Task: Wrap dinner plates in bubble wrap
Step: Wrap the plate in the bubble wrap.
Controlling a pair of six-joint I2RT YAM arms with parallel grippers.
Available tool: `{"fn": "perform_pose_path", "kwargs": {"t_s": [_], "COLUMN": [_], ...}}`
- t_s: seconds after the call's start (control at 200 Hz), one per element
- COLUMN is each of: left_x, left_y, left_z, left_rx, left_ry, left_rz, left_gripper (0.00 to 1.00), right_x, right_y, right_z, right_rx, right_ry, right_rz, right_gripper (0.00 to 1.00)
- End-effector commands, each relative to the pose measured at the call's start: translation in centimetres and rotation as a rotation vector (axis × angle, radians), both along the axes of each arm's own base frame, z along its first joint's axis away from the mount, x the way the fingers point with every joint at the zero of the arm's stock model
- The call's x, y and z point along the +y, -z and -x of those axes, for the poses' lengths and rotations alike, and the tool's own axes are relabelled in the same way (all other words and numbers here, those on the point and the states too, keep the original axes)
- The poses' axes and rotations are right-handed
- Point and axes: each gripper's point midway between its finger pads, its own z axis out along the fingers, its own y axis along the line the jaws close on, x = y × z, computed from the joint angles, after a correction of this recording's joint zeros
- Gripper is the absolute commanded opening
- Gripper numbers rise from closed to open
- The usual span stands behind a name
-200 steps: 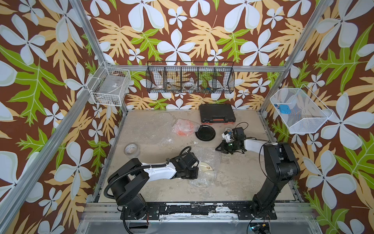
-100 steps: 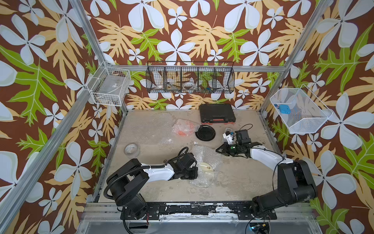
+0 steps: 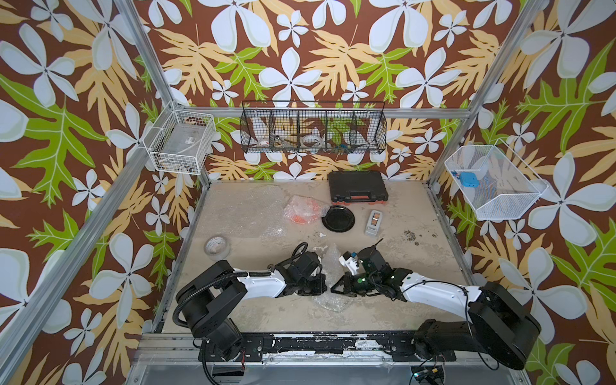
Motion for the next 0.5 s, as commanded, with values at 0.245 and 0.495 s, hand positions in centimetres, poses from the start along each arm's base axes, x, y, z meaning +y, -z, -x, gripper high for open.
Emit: {"fn": "perform_pose_path", "kwargs": {"t_s": [0.245,0.495], "left_x": [4.0,0.7], "left_y": [2.5,-6.5], "left_z": [1.7,-1.0], "left_rx": [0.093,-0.042], "left_ry": [-0.055,-0.053], "left_rz": [-0.187,-0.024], "left_gripper": [0.00,0.00], "right_x": [0.2,-1.2], "right_y": [6.2,8.2], "right_z": [1.0,1.9], "right_rx": [0.078,0.098], "right_ry": [-0.001,0.004], "right_rz": [0.089,0.156], "right_gripper": [0.00,0.00]}}
